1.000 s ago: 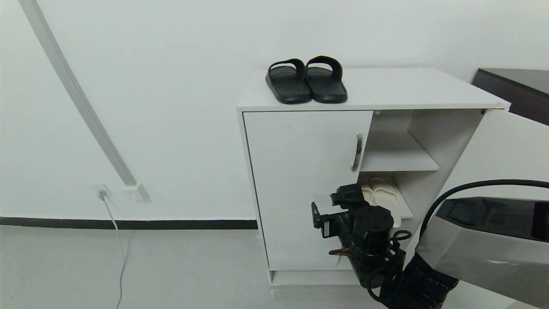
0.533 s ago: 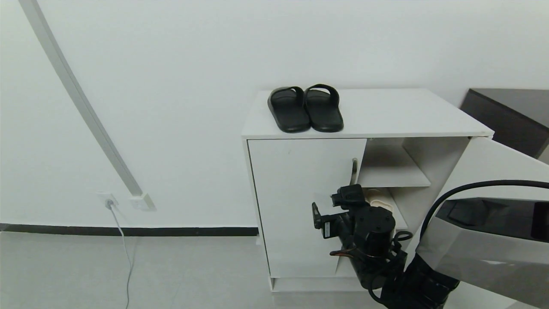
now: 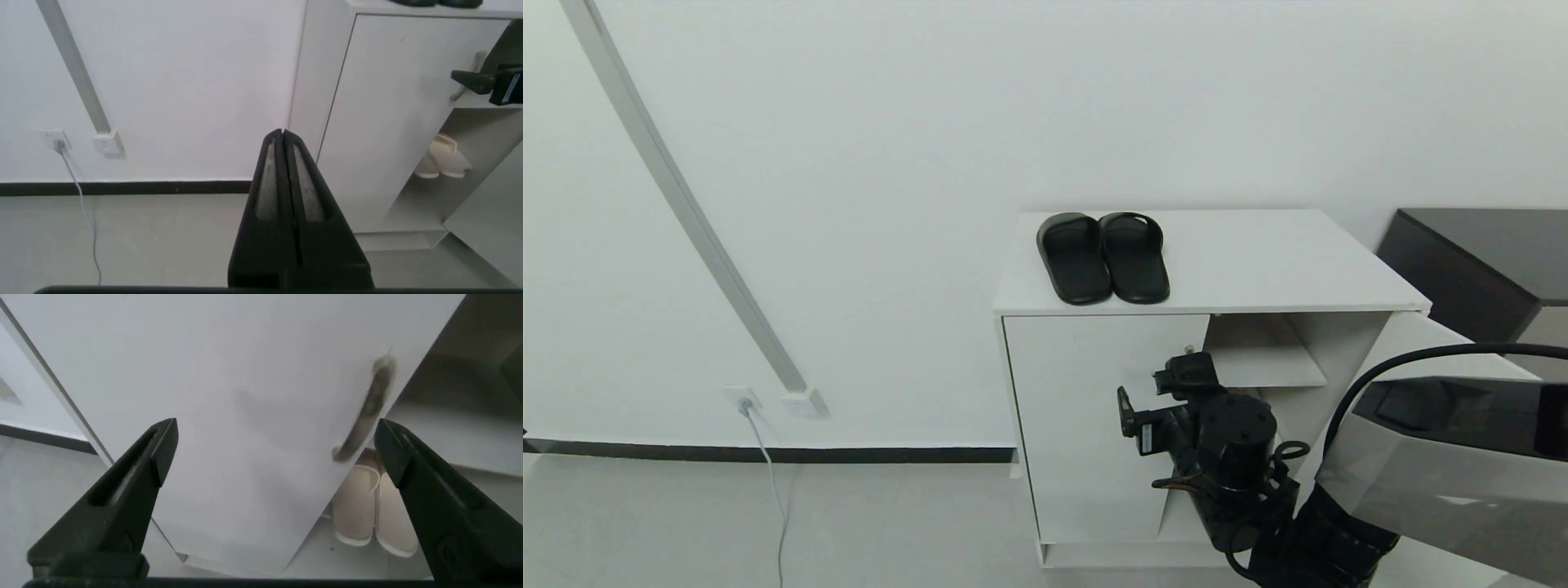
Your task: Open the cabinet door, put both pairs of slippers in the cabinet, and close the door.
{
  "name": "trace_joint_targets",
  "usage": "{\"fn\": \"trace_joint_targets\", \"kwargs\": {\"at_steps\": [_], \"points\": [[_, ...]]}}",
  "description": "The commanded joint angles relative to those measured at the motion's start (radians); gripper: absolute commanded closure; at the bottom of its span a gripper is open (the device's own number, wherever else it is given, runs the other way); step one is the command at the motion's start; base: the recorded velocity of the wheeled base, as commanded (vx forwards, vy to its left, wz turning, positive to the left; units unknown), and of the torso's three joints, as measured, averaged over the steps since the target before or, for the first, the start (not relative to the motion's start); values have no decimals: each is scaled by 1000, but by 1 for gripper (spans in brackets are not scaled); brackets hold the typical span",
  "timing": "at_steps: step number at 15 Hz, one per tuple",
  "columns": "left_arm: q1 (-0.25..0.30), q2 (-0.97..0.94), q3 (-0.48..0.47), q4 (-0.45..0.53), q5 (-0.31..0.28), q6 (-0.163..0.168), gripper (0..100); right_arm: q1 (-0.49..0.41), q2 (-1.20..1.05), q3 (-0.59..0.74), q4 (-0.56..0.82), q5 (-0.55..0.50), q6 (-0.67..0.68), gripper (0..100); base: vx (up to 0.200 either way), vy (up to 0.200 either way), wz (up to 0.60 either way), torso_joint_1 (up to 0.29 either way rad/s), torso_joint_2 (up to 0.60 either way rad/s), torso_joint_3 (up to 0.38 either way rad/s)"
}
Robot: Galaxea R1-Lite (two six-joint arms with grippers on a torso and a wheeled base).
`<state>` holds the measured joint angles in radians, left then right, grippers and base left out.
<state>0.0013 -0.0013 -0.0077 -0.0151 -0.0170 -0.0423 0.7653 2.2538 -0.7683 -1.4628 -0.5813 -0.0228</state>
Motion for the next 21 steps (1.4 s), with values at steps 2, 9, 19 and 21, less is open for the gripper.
{"fn": "trace_joint_targets", "kwargs": {"at_steps": [2,9,19,21], "points": [[0,1,0,0,0,-1,100,0,0,1,-1,0,0,0,0,0,0,254,-576,-334],[0,1,0,0,0,-1,100,3,0,20,-4,26,3,0,0,0,0,233,-520,-288],[0,1,0,0,0,-4,100,-14,-114,-250,395,87,27,0,0,0,0,20,-46,-23],[0,1,0,0,0,-4,100,-12,-132,-393,625,87,126,0,0,0,0,0,0,0]]}}
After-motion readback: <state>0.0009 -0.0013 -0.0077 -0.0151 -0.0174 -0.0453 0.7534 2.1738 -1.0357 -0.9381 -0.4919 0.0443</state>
